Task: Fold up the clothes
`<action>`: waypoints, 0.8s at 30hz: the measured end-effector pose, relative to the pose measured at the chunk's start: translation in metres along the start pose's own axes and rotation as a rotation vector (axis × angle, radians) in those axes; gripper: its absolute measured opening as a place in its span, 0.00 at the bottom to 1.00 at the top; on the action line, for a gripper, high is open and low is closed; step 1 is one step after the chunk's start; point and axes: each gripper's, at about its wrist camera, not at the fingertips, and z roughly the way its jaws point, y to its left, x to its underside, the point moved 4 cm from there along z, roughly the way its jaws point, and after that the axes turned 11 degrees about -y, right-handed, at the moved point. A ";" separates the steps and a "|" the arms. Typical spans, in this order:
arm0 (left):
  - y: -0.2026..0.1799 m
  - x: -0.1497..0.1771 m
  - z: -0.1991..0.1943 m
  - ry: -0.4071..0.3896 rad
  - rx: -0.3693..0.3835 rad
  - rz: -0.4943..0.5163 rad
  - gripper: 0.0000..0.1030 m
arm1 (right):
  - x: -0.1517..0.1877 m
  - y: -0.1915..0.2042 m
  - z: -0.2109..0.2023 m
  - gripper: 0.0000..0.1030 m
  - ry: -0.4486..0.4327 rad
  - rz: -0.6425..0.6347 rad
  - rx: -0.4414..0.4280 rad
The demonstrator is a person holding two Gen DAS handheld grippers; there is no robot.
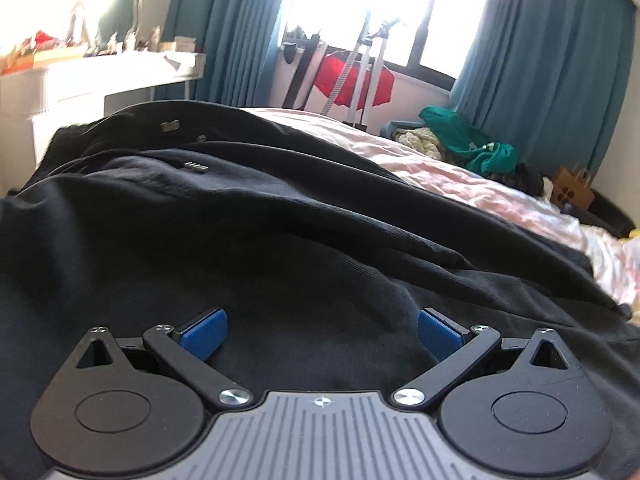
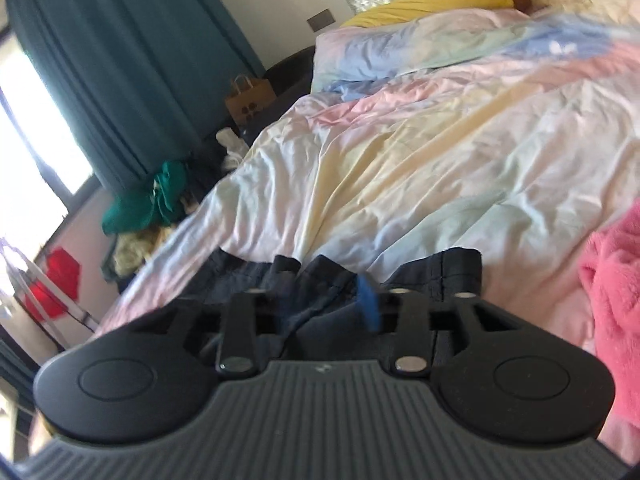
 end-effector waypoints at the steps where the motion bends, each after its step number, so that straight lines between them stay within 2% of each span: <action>1: 0.004 -0.002 -0.009 0.000 -0.001 -0.020 0.99 | -0.002 -0.004 -0.001 0.57 -0.011 -0.007 0.012; 5: 0.020 -0.011 -0.042 -0.011 -0.053 -0.048 0.99 | -0.003 -0.024 0.006 0.64 -0.003 0.008 0.098; 10: 0.042 -0.016 -0.079 -0.037 -0.130 -0.046 0.99 | 0.010 -0.059 0.030 0.64 0.088 0.051 0.240; 15: 0.090 -0.051 -0.121 -0.097 -0.202 -0.120 0.99 | 0.018 -0.059 0.044 0.65 0.150 0.084 0.135; 17: 0.122 -0.070 -0.138 -0.143 -0.267 -0.176 0.99 | 0.021 -0.059 0.049 0.65 0.175 0.097 0.093; 19: 0.154 -0.075 -0.150 -0.157 -0.294 -0.279 1.00 | 0.025 -0.059 0.054 0.65 0.199 0.110 0.050; 22: 0.202 -0.056 -0.154 -0.118 -0.304 -0.578 1.00 | 0.029 -0.059 0.062 0.60 0.236 0.130 -0.013; 24: 0.223 -0.042 -0.146 -0.065 -0.270 -0.772 1.00 | 0.031 -0.057 0.066 0.52 0.251 0.144 -0.057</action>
